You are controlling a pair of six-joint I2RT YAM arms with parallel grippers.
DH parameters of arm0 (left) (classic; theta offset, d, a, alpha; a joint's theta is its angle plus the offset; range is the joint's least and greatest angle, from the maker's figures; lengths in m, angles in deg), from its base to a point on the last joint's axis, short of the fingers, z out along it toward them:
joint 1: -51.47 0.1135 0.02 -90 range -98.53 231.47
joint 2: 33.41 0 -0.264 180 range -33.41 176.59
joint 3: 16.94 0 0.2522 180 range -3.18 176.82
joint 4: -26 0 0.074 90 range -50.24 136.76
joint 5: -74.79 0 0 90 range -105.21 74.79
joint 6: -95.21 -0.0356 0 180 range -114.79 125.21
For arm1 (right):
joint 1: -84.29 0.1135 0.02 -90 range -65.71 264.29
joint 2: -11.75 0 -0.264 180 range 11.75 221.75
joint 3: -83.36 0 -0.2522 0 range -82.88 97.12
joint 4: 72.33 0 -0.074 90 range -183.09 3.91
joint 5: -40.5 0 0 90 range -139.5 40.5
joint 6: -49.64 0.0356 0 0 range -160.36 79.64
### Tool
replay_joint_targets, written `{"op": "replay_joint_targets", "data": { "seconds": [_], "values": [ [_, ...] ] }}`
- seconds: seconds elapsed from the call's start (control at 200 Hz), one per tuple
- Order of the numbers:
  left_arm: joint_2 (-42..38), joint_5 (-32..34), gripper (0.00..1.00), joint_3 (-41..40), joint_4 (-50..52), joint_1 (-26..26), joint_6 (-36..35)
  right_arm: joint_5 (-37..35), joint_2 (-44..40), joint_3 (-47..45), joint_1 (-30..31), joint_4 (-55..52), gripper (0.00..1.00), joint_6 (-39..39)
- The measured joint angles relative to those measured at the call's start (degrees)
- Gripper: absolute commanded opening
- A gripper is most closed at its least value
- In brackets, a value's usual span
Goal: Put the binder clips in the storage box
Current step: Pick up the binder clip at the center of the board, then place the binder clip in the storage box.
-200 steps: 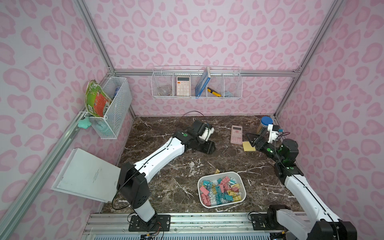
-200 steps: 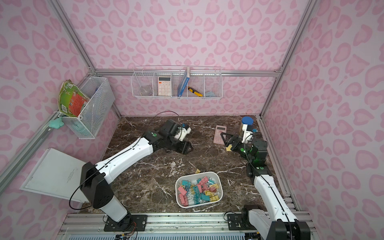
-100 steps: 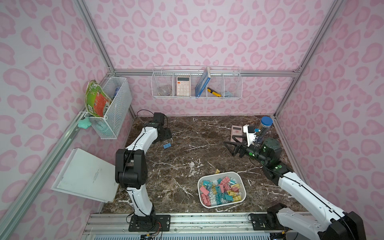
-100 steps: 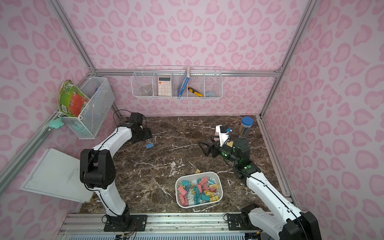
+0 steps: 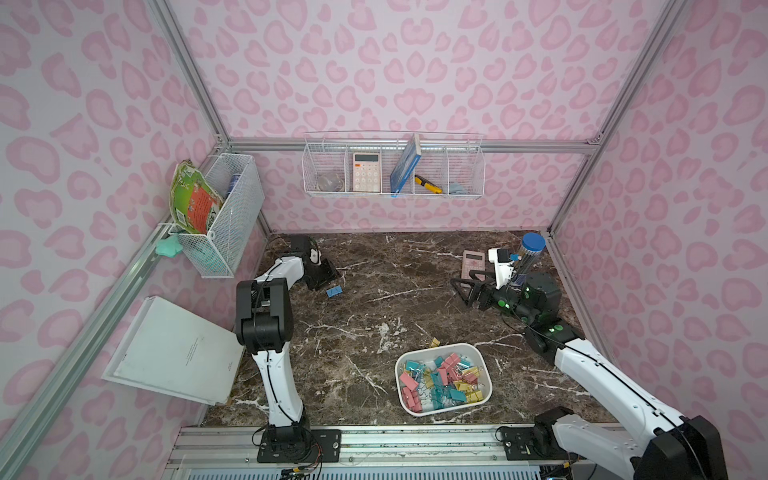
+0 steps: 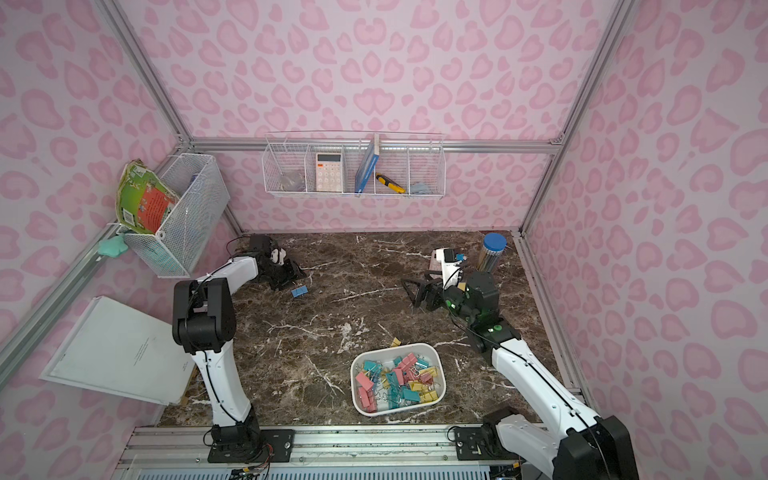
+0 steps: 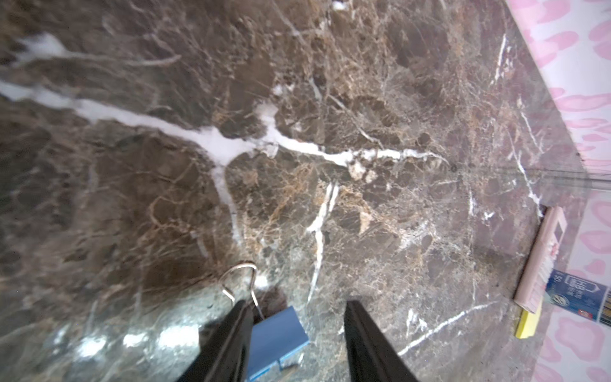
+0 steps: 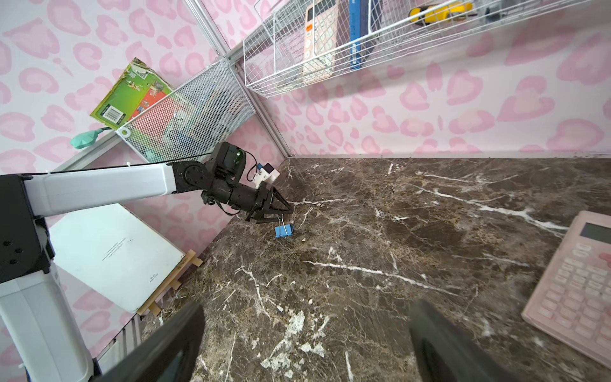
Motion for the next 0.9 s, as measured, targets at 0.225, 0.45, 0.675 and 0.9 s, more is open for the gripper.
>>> {"op": "replay_joint_targets", "data": {
  "seconds": [0.225,0.45,0.675,0.9],
  "values": [
    [0.0,-3.0,0.00,-1.8,-0.8,0.2,-0.4,0.3,0.8,0.1,-1.3,0.0,0.98,2.4],
    [-2.7,-7.1,0.00,-4.5,-2.8,0.2,0.7,0.4,-0.7,0.0,-2.0,0.0,0.99,3.8],
    [-19.7,-16.2,0.00,-16.6,-12.6,-7.8,9.1,-0.1,-2.3,-3.0,-5.4,0.2,0.99,6.6],
    [-37.1,-11.1,0.00,-17.3,-11.7,-39.1,1.3,1.5,-1.9,-6.8,-13.7,1.7,0.98,13.1]
  ]
}}
